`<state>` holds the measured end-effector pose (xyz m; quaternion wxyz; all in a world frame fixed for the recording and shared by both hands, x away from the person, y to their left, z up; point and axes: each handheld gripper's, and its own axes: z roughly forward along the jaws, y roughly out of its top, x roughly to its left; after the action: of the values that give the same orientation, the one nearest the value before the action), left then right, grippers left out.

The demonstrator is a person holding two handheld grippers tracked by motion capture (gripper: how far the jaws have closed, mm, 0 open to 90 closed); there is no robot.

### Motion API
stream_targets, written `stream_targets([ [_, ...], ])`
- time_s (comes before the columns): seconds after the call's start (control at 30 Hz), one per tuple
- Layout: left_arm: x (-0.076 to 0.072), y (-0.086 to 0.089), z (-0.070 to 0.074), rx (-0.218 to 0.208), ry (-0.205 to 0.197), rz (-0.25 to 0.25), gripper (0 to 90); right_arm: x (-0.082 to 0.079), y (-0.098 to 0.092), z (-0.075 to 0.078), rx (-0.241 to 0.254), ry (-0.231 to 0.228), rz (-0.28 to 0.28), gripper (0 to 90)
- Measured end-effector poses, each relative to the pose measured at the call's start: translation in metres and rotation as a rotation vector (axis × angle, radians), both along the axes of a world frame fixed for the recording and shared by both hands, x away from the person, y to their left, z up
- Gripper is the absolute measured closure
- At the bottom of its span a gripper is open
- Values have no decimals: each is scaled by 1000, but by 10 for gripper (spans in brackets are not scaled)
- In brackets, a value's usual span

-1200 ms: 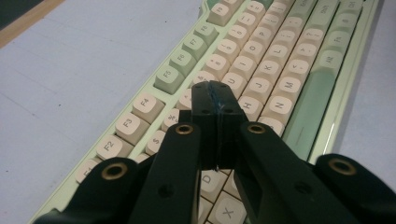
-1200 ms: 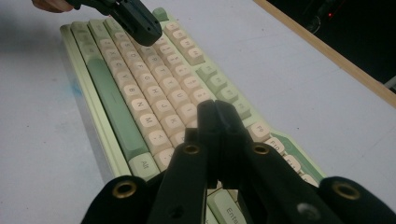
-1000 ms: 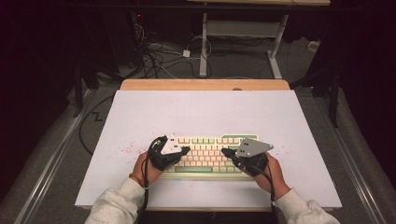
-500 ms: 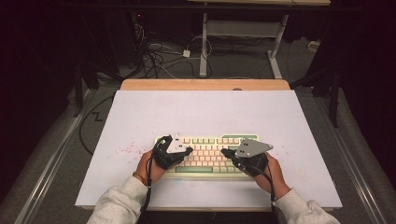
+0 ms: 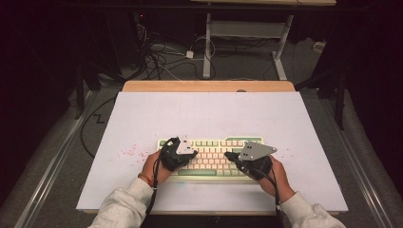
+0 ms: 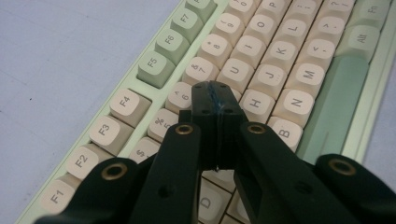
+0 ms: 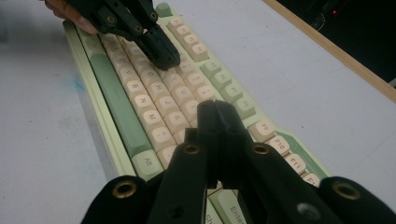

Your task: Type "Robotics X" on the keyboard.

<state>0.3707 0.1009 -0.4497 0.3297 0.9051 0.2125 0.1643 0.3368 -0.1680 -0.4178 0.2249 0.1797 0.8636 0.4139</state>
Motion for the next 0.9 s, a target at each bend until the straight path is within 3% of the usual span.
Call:
stream_targets([
  [0.2,1,1,0,-1,3,3,875,0,0,0,-4,1,1,898],
  [0.37,1,-1,0,31,19,5,877,0,1,-1,-9,5,3,897],
  [0.57,-3,3,8,-24,-24,7,877,0,0,0,-8,3,3,898],
  [0.9,-7,10,14,-62,-64,11,877,1,-1,0,-5,1,-1,898],
])
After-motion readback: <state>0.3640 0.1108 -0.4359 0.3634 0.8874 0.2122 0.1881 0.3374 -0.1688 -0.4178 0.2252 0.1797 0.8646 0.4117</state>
